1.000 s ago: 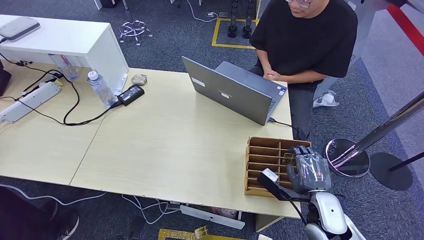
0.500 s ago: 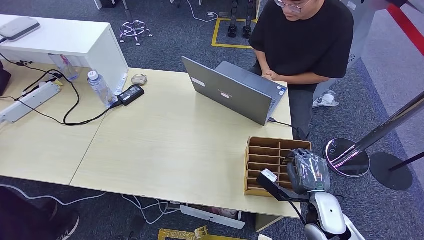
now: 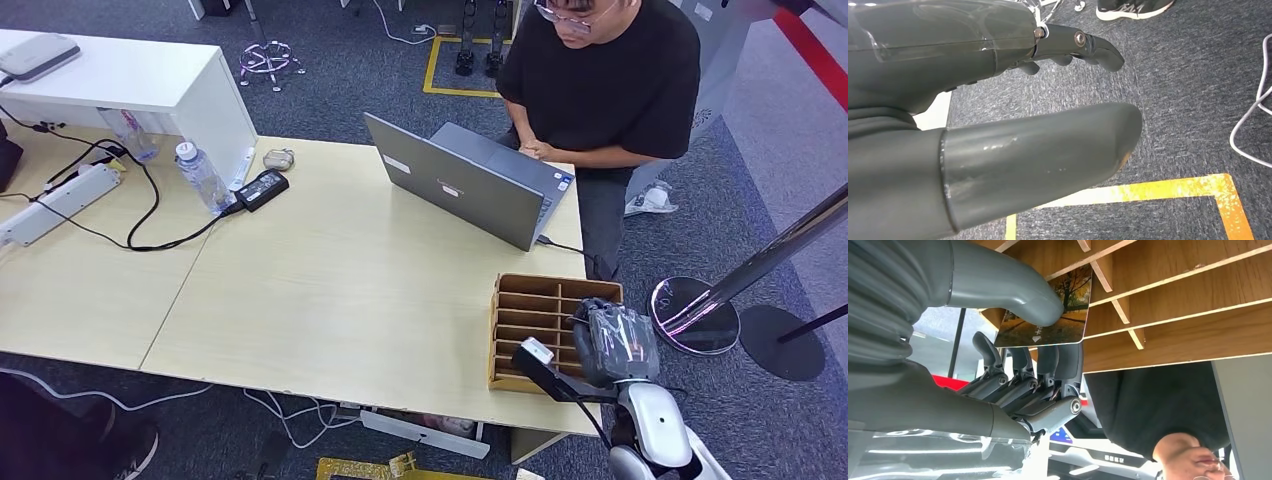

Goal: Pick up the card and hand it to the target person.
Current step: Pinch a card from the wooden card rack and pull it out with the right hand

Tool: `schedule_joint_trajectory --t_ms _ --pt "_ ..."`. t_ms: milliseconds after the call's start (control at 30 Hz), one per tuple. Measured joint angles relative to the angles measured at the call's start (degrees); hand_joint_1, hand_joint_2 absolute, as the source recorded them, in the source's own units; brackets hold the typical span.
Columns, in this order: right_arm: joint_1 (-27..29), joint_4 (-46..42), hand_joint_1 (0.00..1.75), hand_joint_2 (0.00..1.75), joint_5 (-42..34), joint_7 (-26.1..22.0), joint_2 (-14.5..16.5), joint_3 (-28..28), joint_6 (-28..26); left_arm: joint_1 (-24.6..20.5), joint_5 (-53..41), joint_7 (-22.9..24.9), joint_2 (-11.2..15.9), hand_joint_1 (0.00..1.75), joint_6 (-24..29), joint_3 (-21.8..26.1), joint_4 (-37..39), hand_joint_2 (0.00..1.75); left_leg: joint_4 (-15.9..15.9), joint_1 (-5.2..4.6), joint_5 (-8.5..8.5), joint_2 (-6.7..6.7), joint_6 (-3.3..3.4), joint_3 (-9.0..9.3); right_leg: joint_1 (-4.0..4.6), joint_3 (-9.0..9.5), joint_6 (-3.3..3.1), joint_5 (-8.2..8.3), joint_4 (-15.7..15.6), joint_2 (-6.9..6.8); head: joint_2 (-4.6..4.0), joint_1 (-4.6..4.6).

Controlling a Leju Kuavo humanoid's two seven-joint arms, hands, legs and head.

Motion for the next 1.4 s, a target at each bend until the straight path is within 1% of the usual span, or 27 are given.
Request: schedule_joint_trajectory --t_ms 133,400,567,800,1067,1167,1267,1400 --pt "-0.2 0.0 1.47 1.75 0.0 0.0 0.0 0.0 0.0 0.0 0.0 -0.1 0.0 0.0 0.0 0.0 0.0 0.0 0.0 0.0 0.0 0.0 0.0 0.0 0.0 0.0 0.0 0.0 0.0 0.0 0.0 -0.01" --pt "-0.2 -1.9 1.44 1.75 1.4 1.1 -0.6 -0.1 1.0 0.0 0.3 -0.2 0.0 0.0 0.2 0.0 0.0 0.0 0.0 0.0 0.0 0.0 0.0 0.0 0.0 -0.01 0.0 0.0 0.0 0.01 0.0 -0.01" --pt "-0.2 -5.1 1.41 1.75 2.8 1.8 -1.7 -0.8 2.4 0.0 0.5 -0.3 0.0 0.0 0.3 0.0 0.0 0.0 0.0 0.0 0.0 0.0 0.0 0.0 0.0 -0.02 0.0 0.0 0.0 0.01 0.0 0.0" --pt "0.5 -11.0 1.43 1.75 5.9 2.5 -3.5 -2.5 4.1 0.1 0.7 -0.4 0.0 0.0 0.6 0.0 0.0 0.0 0.0 0.0 0.0 0.0 0.0 0.0 0.0 -0.03 0.0 0.0 0.0 0.01 0.0 -0.01" --pt "1.4 -16.2 1.47 1.75 7.5 3.0 -5.0 -4.6 5.0 0.2 0.7 -0.4 0.0 0.0 0.7 0.0 0.0 0.0 0.0 0.0 -0.01 0.0 0.0 -0.01 0.0 -0.04 0.0 0.0 0.0 0.02 0.0 0.0" --pt "1.5 -17.8 1.44 1.75 7.9 3.2 -5.4 -5.4 4.8 0.2 0.7 -0.4 0.0 0.0 0.8 0.0 0.0 0.0 0.0 0.0 -0.02 0.0 -0.01 -0.01 0.0 -0.04 0.0 0.0 0.0 0.02 0.0 -0.01" --pt "1.6 -19.5 1.44 1.75 8.2 3.0 -5.6 -6.4 2.5 0.2 0.6 -0.5 0.0 0.0 0.8 0.0 0.0 0.0 0.0 0.0 -0.02 0.0 -0.01 -0.01 0.0 -0.04 0.0 0.0 0.0 0.02 0.0 0.0" --pt "0.7 -19.9 1.45 1.75 6.5 1.3 -5.6 -7.8 -0.1 0.2 0.3 -0.5 0.0 0.0 0.7 0.0 0.0 0.0 0.0 0.0 -0.02 0.0 -0.01 -0.03 0.0 -0.04 0.0 0.0 0.0 0.02 0.0 -0.01"
